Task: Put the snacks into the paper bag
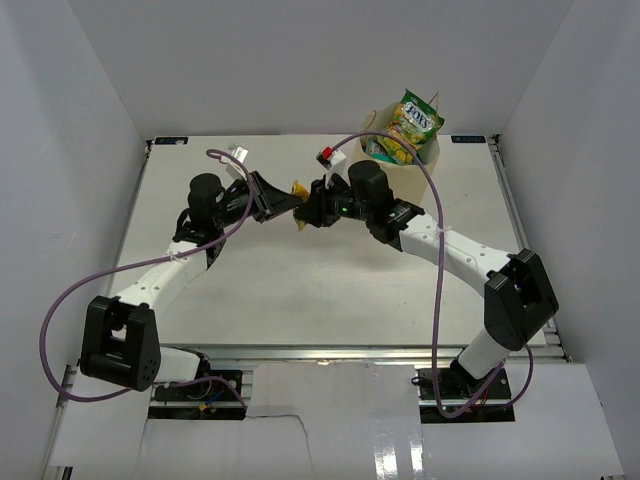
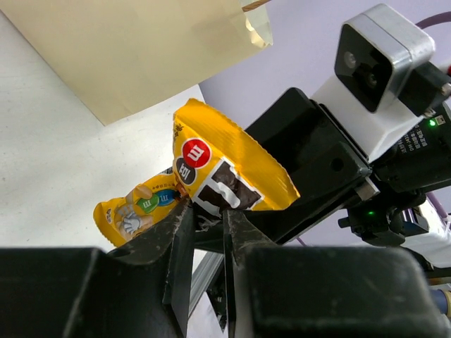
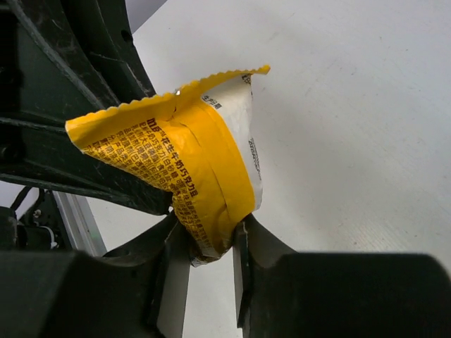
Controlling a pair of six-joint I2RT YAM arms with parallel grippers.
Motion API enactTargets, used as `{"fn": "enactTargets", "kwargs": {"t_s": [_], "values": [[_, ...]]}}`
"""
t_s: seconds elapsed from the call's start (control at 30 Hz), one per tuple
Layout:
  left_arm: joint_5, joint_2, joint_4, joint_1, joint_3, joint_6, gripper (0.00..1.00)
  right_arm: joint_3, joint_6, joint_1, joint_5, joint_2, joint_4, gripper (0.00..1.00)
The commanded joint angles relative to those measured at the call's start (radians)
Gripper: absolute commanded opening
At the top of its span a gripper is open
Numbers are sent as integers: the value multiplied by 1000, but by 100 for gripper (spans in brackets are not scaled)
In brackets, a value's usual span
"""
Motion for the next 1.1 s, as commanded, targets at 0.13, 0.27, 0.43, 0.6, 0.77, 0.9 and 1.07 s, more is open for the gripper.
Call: {"fn": "enactTargets", "kwargs": {"t_s": [0.13,0.27,0.43,0.6,0.77,0.9,1.07], "values": [[4,-70,29,-6,18,-25,40,28,-93,-9,-68,-31,29,11],[-70,-140,-15,4,53,47,79,17,-209,-18,-121,-89,12,8],[-263,-232,-297,9,195,282,98,21,-416,-89,-293,-189,-67,8],[-401,-281,-517,9,268,442,98,225,-455,-286,-436,-221,-205,8],[-478,-363,-546,9,196,480,98,366,-430,-490,-341,-203,-282,8],[-527,-406,-556,9,156,483,98,366,-447,-604,-282,-161,-311,9],[-499,-404,-556,9,137,471,98,411,-458,-632,-313,-30,-347,13]]}}
